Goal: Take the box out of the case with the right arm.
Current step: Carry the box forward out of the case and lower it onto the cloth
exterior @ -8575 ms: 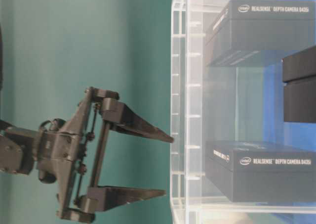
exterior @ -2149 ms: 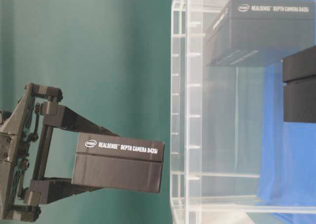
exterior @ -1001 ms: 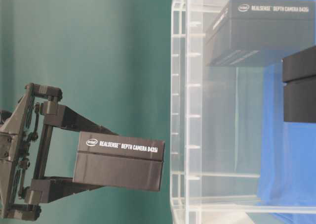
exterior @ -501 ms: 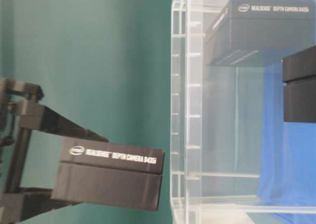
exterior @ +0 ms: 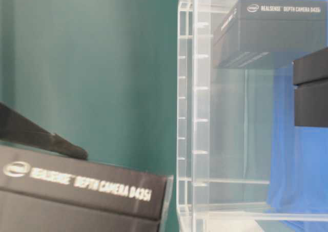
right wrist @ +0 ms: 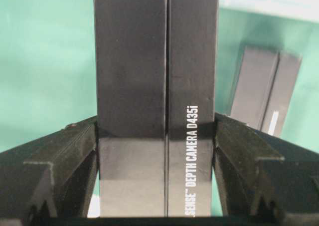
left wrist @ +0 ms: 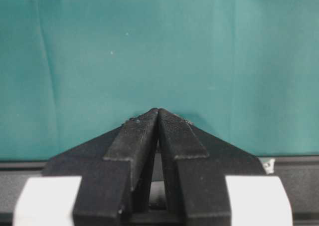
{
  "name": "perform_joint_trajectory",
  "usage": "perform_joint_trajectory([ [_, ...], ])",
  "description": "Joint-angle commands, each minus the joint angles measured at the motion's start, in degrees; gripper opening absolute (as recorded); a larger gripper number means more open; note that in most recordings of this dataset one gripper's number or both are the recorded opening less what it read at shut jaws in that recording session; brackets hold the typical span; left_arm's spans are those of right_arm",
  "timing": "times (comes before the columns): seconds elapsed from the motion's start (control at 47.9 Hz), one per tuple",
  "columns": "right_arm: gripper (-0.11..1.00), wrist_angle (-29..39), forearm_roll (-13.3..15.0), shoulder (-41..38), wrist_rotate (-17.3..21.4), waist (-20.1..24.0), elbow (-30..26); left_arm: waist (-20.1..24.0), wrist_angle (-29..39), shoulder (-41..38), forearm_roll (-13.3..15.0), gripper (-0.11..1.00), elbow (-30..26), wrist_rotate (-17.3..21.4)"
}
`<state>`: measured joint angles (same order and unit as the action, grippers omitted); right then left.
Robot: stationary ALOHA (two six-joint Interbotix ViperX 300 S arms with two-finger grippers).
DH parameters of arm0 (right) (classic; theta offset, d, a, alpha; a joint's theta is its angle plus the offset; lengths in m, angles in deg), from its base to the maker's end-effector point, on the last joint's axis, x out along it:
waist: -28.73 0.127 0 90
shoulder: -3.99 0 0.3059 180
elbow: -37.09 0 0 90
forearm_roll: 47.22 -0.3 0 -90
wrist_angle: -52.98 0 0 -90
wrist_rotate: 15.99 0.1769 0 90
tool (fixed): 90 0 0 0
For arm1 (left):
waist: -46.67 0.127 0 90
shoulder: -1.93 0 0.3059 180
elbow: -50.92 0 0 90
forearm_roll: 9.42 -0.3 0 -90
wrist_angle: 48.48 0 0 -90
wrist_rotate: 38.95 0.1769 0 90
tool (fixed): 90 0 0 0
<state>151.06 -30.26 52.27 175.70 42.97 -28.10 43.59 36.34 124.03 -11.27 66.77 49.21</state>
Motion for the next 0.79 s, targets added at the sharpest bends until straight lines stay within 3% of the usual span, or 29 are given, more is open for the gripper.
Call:
perform_joint_trajectory([
  [0.0, 0.68, 0.09, 0.35, 3.69, 0.70, 0.79, -1.67, 0.09, -0.09, -0.09, -0.09, 0.02, -1.58, -0.09],
  [0.522, 0.68, 0.26, 0.09, 2.90, 0.70, 0.70, -1.67, 0.18, -0.09, -0.09, -0.09, 0.02, -1.49, -0.09],
  [0.772, 0.68, -0.18, -2.37, 0.44, 1.14, 0.70, -1.67, 0.18, -0.09, 0.00, -0.09, 0.02, -1.49, 0.00],
])
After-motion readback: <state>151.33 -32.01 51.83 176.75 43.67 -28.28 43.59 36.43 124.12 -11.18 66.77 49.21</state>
